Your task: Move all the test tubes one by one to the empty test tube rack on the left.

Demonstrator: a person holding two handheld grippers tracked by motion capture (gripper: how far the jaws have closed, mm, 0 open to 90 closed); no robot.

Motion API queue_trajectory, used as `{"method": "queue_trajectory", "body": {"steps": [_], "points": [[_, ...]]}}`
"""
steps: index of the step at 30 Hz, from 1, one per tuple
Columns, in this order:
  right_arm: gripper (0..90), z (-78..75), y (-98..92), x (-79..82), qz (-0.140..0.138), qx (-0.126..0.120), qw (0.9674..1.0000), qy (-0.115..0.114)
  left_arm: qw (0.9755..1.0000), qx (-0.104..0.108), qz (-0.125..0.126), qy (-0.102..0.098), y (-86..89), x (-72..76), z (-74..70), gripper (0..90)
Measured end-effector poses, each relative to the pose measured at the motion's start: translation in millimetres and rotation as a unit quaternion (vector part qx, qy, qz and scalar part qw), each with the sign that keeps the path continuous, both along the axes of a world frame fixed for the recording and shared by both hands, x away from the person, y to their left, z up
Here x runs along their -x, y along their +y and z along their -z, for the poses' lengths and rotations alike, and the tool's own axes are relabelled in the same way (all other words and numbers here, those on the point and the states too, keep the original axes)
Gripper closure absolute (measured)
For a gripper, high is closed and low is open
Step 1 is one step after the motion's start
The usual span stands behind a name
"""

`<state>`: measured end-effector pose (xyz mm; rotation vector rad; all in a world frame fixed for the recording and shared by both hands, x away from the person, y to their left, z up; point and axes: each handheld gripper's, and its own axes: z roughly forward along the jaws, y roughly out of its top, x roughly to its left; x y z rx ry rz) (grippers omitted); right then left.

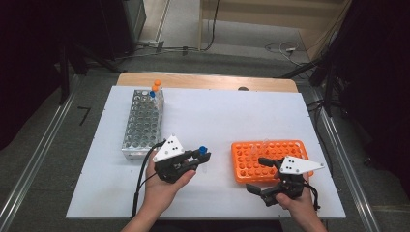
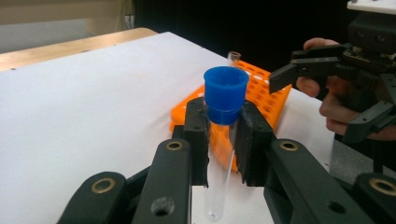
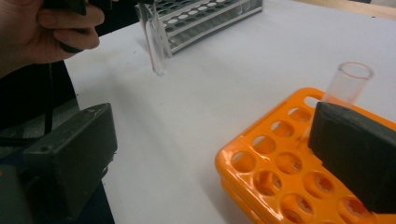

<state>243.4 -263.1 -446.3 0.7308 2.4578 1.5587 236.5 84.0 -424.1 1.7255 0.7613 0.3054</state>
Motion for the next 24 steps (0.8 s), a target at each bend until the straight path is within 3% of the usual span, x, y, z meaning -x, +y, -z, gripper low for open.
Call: {"method": "queue_trajectory", "body": {"steps": [13,24], "points": [[0.0,2.7,-25.6,-9.1,0.034,-0.004,0.9994,0.004,0.9978,0.01,-0.063,-0.019,44.4,-20.7,-15.1,77.0],[0.0,5.4,-40.6,-15.0,0.056,-0.009,0.9984,0.006,0.9914,0.018,-0.126,-0.029,87.1,-44.9,-27.9,77.0]]}}
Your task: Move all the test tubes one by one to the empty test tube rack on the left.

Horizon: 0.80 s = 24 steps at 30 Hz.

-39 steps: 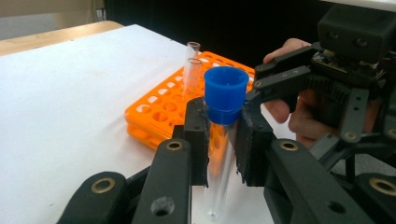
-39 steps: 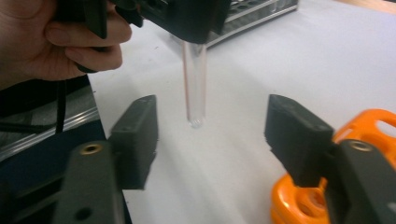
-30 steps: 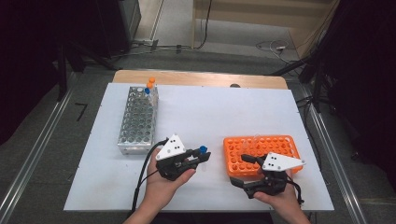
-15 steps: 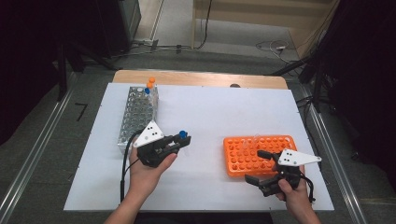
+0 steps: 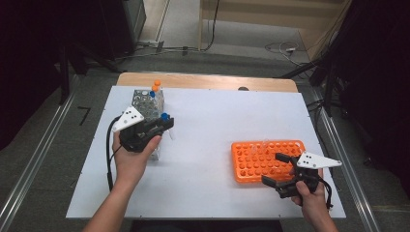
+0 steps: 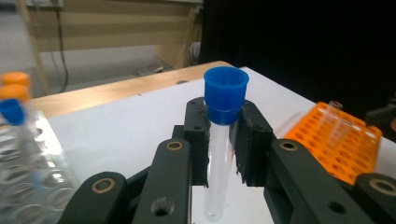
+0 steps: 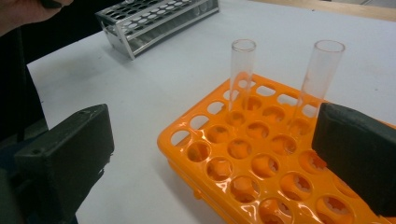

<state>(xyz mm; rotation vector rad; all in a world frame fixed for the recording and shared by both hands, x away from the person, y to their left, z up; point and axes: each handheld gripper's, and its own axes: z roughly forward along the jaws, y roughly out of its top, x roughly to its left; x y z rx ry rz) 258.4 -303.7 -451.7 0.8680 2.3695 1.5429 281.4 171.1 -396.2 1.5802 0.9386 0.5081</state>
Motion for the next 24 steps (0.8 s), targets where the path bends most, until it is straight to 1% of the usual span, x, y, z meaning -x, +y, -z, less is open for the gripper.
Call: {"method": "queue_trajectory", "body": {"steps": [1,6,8,11,14,16,21,24], "points": [[0.0,0.3,-0.7,-0.3,0.002,-0.001,1.0,0.001,1.0,-0.002,-0.006,0.0,4.0,-2.3,-1.2,77.0],[0.0,0.8,-4.0,-1.4,0.008,-0.002,1.0,0.001,0.9995,0.003,-0.033,-0.003,21.4,-15.8,-5.2,77.0],[0.0,1.0,-5.1,-2.0,0.009,-0.002,1.0,0.001,0.999,-0.005,-0.044,-0.007,25.7,-22.2,-6.2,77.0],[0.0,1.6,-6.0,-2.4,0.012,-0.001,0.9999,0.003,0.9984,0.003,-0.056,-0.008,32.2,-30.8,-7.6,77.0],[0.0,1.8,-6.8,-2.4,0.013,0.0,0.9999,0.001,0.9976,0.001,-0.069,-0.008,36.3,-39.6,-7.8,76.9],[0.0,2.1,-7.5,-2.7,0.014,0.001,0.9999,0.001,0.997,0.006,-0.077,-0.007,38.5,-45.3,-7.2,76.9],[0.0,3.2,-7.8,-3.4,0.016,0.0,0.9999,0.003,0.995,0.009,-0.099,-0.015,39.0,-60.0,-4.7,76.9],[0.0,3.6,-7.6,-3.6,0.016,0.0,0.9999,0.003,0.9934,0.002,-0.113,-0.019,37.7,-68.3,-2.4,76.9]]}}
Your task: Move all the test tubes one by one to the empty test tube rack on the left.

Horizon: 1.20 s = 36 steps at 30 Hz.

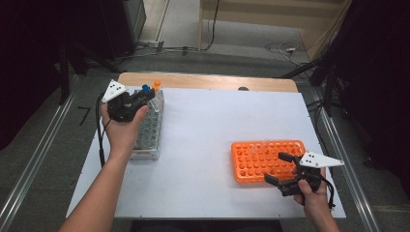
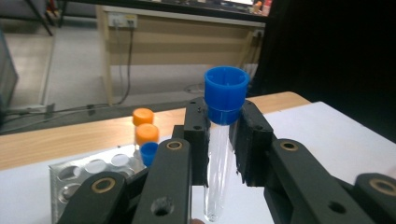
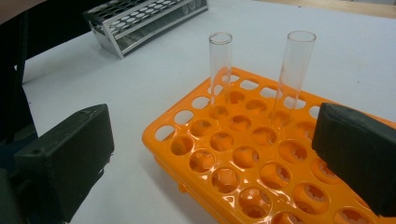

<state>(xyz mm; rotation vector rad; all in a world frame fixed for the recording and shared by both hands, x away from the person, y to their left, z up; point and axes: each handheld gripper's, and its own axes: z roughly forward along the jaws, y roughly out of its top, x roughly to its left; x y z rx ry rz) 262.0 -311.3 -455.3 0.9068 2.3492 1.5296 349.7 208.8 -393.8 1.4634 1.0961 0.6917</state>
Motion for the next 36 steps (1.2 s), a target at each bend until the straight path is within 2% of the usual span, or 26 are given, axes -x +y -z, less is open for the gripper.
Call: {"method": "queue_trajectory", "body": {"steps": [3,6,11,16,19,22,27,36], "points": [[0.0,0.9,0.3,-0.1,-0.001,0.001,1.0,0.001,0.9998,-0.009,-0.016,-0.001,-0.3,-7.6,4.5,76.9],[0.0,1.5,0.5,0.1,-0.001,0.002,1.0,0.003,0.9997,-0.003,-0.026,0.005,0.1,-14.9,9.9,76.9],[0.0,1.9,-0.2,-0.7,-0.001,0.001,1.0,0.001,0.9989,-0.01,-0.043,0.014,-3.4,-23.1,17.4,76.9],[0.0,1.8,-0.3,-0.6,-0.001,0.0,1.0,0.0,0.9975,-0.028,-0.062,0.019,-7.0,-28.6,23.5,76.9],[0.0,1.8,-0.9,-0.6,-0.001,0.0,1.0,0.001,0.9963,-0.026,-0.078,0.026,-6.7,-30.1,27.9,76.9],[0.0,2.0,-1.1,-0.8,0.0,0.0,1.0,0.002,0.9954,-0.034,-0.082,0.036,-9.0,-32.1,32.8,76.7],[0.0,2.0,-0.4,-0.7,-0.001,0.0,1.0,0.001,0.9947,-0.043,-0.087,0.034,-13.1,-31.7,33.5,76.1],[0.0,1.9,-0.9,-1.2,0.002,-0.003,1.0,0.002,0.9947,-0.046,-0.081,0.044,-13.7,-28.1,31.2,65.7]]}}
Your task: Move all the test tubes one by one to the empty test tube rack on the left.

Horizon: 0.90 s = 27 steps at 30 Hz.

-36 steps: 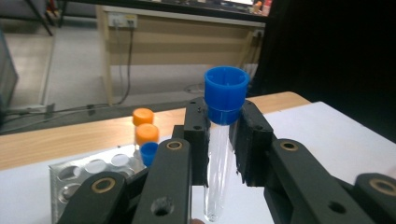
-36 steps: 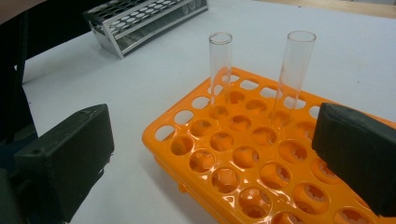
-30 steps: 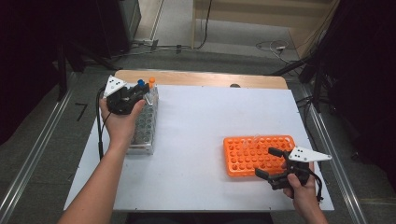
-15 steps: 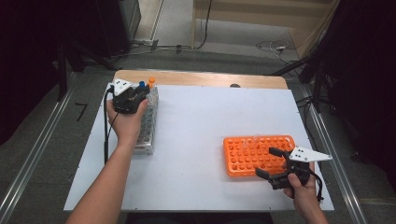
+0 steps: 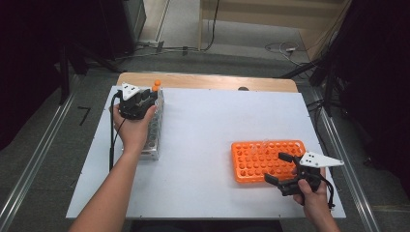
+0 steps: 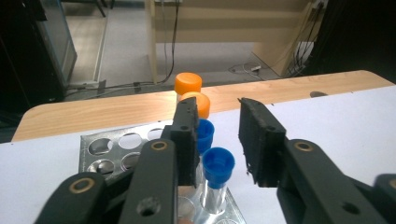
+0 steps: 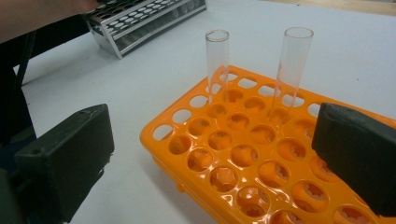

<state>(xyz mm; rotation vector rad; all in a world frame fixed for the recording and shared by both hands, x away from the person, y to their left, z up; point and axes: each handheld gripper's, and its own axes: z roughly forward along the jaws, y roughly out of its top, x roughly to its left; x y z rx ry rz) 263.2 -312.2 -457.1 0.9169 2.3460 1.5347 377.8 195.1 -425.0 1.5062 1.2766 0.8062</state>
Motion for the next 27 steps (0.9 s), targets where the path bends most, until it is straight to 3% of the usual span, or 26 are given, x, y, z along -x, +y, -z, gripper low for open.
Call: {"method": "queue_trajectory", "body": {"steps": [2,6,16,21,27], "points": [[0.0,-0.1,-0.1,0.0,0.001,0.0,1.0,0.0,1.0,0.003,0.001,0.002,0.4,1.6,-1.4,62.9],[0.0,-0.3,-0.9,-0.1,0.004,-0.002,1.0,-0.001,0.9999,0.012,0.006,0.004,0.2,7.8,-6.6,48.1],[0.0,1.1,0.9,-2.8,0.014,0.002,0.9999,0.0,0.998,0.026,0.058,0.008,-7.3,38.9,-14.3,11.0],[0.0,2.2,2.2,-6.5,0.028,0.003,0.9996,0.008,0.9947,0.041,0.092,0.021,-13.8,57.6,-12.1,2.4],[0.0,-0.8,4.5,-12.5,0.039,0.002,0.9992,0.008,0.9921,0.038,0.119,0.012,-23.6,83.4,-12.1,0.0]]}}
